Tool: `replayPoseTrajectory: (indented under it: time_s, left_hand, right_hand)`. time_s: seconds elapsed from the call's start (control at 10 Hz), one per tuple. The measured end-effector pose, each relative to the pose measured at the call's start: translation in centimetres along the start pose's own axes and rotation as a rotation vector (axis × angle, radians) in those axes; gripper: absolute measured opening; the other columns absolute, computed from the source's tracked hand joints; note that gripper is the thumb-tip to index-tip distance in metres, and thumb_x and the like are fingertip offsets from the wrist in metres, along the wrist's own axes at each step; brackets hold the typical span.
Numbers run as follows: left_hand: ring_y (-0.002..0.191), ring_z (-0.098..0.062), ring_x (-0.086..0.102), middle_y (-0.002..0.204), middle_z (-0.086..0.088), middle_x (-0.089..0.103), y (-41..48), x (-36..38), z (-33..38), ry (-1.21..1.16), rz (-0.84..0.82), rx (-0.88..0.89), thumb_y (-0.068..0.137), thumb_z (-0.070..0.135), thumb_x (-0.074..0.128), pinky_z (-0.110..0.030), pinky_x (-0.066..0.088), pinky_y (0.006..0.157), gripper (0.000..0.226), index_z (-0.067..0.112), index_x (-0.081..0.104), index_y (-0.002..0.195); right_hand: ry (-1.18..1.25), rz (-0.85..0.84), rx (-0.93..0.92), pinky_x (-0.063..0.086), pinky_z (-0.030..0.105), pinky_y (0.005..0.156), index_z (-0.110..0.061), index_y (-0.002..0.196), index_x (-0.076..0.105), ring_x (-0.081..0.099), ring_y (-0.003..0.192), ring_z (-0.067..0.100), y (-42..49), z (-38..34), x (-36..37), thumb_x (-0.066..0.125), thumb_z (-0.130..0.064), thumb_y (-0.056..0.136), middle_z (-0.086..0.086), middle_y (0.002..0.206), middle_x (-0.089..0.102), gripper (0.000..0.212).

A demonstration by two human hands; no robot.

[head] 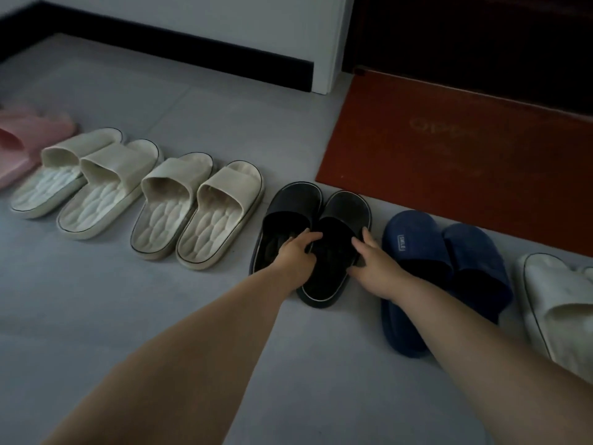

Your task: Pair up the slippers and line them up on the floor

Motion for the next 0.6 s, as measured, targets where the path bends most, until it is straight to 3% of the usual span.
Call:
replayPoseTrajectory:
  time_s: [0.2,0.4,0.5,0.6]
  left_hand:
    - [0.144,-0.019,0.026,0.156,0.002,0.025,-0.1,0.1,-0.2,-0.072,-0.003,-0.001,0.088,-0.01,0.037,-0.035,0.028,0.118,0.053,0.02,0.053,0.13]
    - [0.148,-0.019,0.013,0.158,0.003,0.018,-0.7,0.0,0.5,0.111,-0.024,0.044,0.09,-0.004,0.038,-0.039,0.015,0.122,0.051,0.023,0.051,0.131]
    - [0.146,-0.022,0.018,0.156,0.001,0.024,-0.6,-0.3,0.6,0.137,-0.012,0.006,0.089,0.001,0.041,-0.041,0.018,0.12,0.05,0.027,0.052,0.129]
    - [0.125,-0.027,0.05,0.138,-0.007,0.051,-0.5,-1.6,0.7,0.092,0.082,-0.047,0.088,0.006,0.047,-0.031,0.039,0.108,0.042,0.023,0.056,0.126]
  right_hand:
    - [0.003,0.003,0.009,0.016,0.027,0.115,-0.014,0.15,0.008,0.004,0.147,0.019,0.1,0.0,0.4,0.054,-0.015,0.092,0.002,0.159,-0.016,0.074]
    - [0.023,-0.029,0.03,0.016,0.031,0.116,-0.015,0.15,0.007,0.003,0.148,0.021,-0.2,0.1,0.9,0.055,-0.014,0.091,0.002,0.158,-0.02,0.076]
    - [0.064,-0.059,0.057,0.016,0.03,0.116,-0.022,0.149,0.018,0.001,0.148,0.023,-1.1,-0.5,0.4,0.056,-0.016,0.091,0.004,0.158,-0.02,0.07]
    - [0.093,-0.028,0.038,0.024,0.024,0.107,-0.023,0.142,0.037,0.022,0.143,0.022,-3.2,-0.8,-1.3,0.055,-0.018,0.092,0.005,0.158,0.002,0.053]
Point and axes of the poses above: each hand's wrist, its own y-axis towards the middle knuckle, its own x-axis out of the palm, z = x × y, the point moved 7 cm from there along y, towards the middle knuckle
